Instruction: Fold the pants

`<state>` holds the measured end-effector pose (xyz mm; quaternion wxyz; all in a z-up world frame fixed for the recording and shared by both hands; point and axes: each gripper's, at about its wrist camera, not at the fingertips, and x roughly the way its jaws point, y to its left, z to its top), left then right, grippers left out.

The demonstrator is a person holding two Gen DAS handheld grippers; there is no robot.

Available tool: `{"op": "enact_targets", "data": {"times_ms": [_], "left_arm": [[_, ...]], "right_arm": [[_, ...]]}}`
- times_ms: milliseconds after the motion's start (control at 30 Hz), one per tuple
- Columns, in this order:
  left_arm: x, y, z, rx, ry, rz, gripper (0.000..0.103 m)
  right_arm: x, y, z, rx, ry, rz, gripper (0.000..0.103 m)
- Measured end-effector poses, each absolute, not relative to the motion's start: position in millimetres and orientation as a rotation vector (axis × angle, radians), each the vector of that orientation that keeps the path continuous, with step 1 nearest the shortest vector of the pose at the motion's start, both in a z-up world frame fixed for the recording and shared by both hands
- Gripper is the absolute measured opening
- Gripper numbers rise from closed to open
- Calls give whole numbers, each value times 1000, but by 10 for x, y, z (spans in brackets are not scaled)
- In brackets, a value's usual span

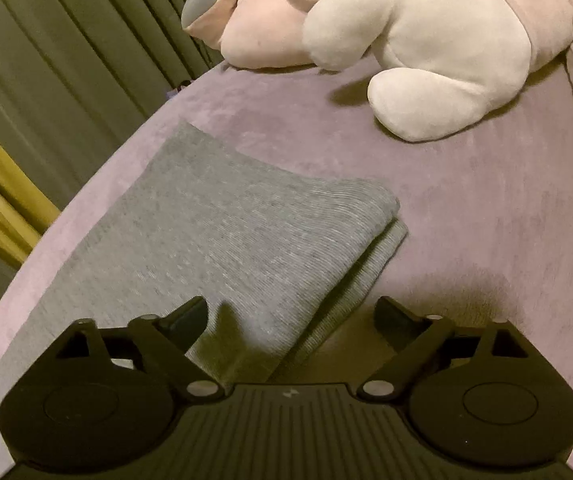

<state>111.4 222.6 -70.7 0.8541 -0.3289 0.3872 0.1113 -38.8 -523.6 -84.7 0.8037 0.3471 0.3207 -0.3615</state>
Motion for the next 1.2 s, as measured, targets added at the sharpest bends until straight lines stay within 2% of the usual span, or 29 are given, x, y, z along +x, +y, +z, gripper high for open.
{"op": "enact_targets", "data": {"times_ms": [33, 67, 100, 133, 167, 200, 233, 300, 433, 533, 667, 733, 867, 967, 1000, 1033, 1100, 1200], "left_arm": [[1150, 2223, -712, -694, 820, 239, 95], [1174, 2216, -699, -691, 817, 250, 88], [1183, 2198, -672, -676, 805, 260, 58], [1197, 2176, -645, -652, 808, 274, 42], [1192, 2155, -624, -645, 806, 269, 38], [1157, 2137, -598, -641, 789, 264, 26], [1131, 2121, -562, -626, 768, 258, 21], [1074, 2088, -453, -585, 728, 264, 18], [972, 2069, -277, -556, 657, 270, 17], [958, 1983, -243, -476, 646, 283, 18], [999, 2138, -443, -635, 728, 364, 21], [962, 2197, -463, -689, 732, 396, 37], [878, 2177, -285, -604, 687, 431, 43], [795, 2153, -105, -521, 647, 519, 65], [742, 2165, -48, -516, 623, 572, 80], [691, 2174, 8, -511, 593, 629, 88], [557, 2189, 129, -511, 534, 698, 95], [423, 2115, 220, -548, 515, 666, 97]], "right_arm": [[-372, -5237, -862, 743, 695, -764, 99], [-362, -5221, -864, 735, 704, -761, 99], [-328, -5213, -872, 719, 722, -764, 99], [-308, -5196, -869, 706, 735, -766, 99], [-285, -5183, -870, 691, 749, -769, 99], [-257, -5175, -874, 678, 763, -771, 99], [-236, -5170, -877, 669, 773, -774, 99], [-247, -5177, -875, 675, 773, -774, 99], [-354, -5254, -886, 752, 716, -763, 99], [-431, -5281, -896, 799, 673, -753, 99], [-473, -5300, -905, 827, 649, -749, 99], [-466, -5292, -898, 819, 655, -749, 99], [-477, -5303, -888, 817, 656, -744, 99], [-517, -5342, -901, 825, 629, -727, 99], [-525, -5355, -908, 822, 624, -717, 99], [-528, -5358, -910, 817, 624, -711, 99], [-536, -5360, -908, 811, 621, -702, 99], [-613, -5397, -920, 848, 579, -687, 99]]}}
